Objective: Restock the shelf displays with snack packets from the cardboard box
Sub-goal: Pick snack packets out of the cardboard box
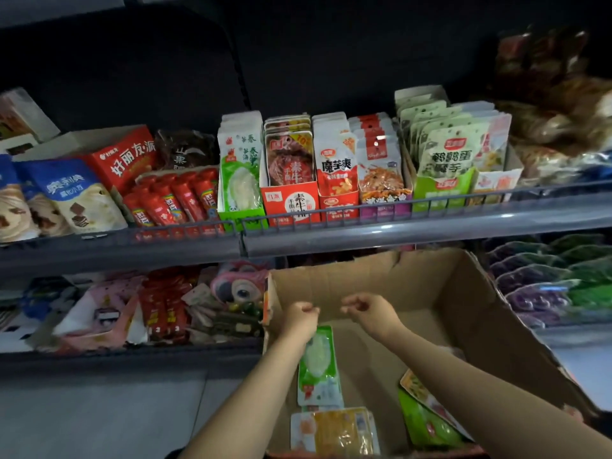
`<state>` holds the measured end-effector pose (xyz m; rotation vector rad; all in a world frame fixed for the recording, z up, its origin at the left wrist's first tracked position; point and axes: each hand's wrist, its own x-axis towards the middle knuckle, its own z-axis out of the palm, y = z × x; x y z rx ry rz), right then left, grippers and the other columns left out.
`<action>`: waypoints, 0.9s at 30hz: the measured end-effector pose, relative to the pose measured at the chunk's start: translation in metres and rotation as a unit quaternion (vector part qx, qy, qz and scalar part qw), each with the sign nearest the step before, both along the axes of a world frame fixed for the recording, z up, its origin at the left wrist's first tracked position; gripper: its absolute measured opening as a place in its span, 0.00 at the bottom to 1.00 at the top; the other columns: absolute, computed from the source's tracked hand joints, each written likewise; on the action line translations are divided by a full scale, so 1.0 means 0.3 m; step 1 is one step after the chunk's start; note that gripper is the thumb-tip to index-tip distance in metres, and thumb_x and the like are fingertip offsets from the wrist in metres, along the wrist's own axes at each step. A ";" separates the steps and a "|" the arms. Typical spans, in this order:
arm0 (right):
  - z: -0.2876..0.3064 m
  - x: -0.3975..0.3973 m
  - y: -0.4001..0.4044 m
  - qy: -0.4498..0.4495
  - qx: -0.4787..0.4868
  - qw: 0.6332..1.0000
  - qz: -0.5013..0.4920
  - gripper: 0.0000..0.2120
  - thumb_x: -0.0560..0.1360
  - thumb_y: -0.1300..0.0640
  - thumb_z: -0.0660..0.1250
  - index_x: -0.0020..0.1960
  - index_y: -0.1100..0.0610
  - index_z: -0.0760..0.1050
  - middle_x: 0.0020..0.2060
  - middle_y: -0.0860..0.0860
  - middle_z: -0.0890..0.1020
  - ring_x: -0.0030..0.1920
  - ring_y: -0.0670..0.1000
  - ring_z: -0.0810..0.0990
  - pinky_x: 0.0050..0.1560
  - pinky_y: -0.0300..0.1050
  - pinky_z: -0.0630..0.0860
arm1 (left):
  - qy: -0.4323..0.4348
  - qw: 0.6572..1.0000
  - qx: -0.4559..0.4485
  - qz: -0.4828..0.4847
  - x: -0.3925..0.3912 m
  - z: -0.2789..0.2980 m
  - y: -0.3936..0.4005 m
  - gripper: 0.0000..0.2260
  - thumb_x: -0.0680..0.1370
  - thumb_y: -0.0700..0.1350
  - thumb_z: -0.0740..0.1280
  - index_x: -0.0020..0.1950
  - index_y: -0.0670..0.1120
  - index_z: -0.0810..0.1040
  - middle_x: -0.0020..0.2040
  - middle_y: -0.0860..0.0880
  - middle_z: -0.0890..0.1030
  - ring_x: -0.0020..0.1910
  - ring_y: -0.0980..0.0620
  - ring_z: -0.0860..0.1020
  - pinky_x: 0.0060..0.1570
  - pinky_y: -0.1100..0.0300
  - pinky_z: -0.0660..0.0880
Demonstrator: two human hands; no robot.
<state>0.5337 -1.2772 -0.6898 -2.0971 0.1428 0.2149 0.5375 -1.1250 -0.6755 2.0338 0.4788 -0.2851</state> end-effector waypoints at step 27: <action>-0.357 0.013 0.021 0.315 0.216 0.919 -0.102 0.09 0.76 0.61 0.66 0.37 0.60 0.73 0.22 0.53 0.65 0.20 0.48 0.60 0.24 0.38 0.57 | 0.182 0.970 -0.091 0.135 0.024 -0.300 -0.012 0.06 0.79 0.45 0.65 0.50 0.42 0.75 0.50 0.41 0.81 0.44 0.45 0.79 0.46 0.52 0.79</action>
